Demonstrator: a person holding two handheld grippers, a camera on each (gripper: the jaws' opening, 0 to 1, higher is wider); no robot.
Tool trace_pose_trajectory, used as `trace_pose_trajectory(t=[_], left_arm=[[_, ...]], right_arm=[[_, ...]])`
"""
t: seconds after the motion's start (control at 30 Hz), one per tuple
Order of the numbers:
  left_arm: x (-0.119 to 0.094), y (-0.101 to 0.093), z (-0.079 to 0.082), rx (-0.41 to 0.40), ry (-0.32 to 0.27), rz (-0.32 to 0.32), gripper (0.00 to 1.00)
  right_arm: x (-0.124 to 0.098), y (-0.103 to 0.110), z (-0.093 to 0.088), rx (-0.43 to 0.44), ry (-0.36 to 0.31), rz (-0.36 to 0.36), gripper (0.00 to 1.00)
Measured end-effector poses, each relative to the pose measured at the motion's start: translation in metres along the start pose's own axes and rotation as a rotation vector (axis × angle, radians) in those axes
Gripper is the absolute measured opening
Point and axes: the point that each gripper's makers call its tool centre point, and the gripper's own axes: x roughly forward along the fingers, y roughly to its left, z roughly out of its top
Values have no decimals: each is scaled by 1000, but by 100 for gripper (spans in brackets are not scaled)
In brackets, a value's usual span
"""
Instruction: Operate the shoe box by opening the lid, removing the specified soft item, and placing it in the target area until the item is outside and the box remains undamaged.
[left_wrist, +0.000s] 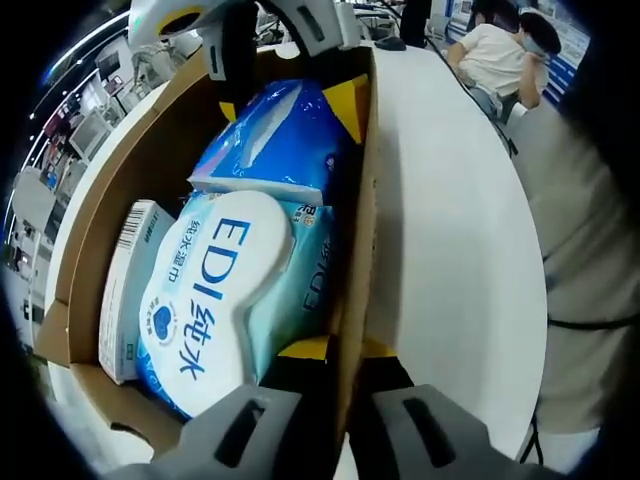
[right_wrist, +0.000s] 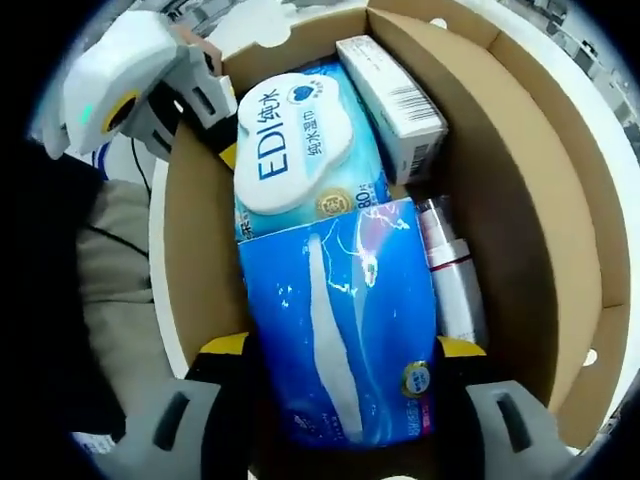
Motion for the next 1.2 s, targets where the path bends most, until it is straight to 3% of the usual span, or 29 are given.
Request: trace_pose_trajectory(t=[0.17, 0.57, 0.67, 0.73, 1.2], left_arm=[[0, 0, 0, 2, 0, 2, 1], [-1, 0, 0, 2, -1, 6, 1], [-1, 0, -1, 1, -1, 5, 1], [-1, 0, -1, 2, -1, 7, 1], [-1, 0, -1, 0, -2, 5, 1]], right_arm=[[13, -2, -6, -74, 47, -93, 69], [18, -6, -7, -69, 69, -123, 66], [16, -5, -7, -79, 59, -132, 60], [11, -5, -4, -137, 55, -139, 54], [5, -5, -2, -124, 62, -150, 51]])
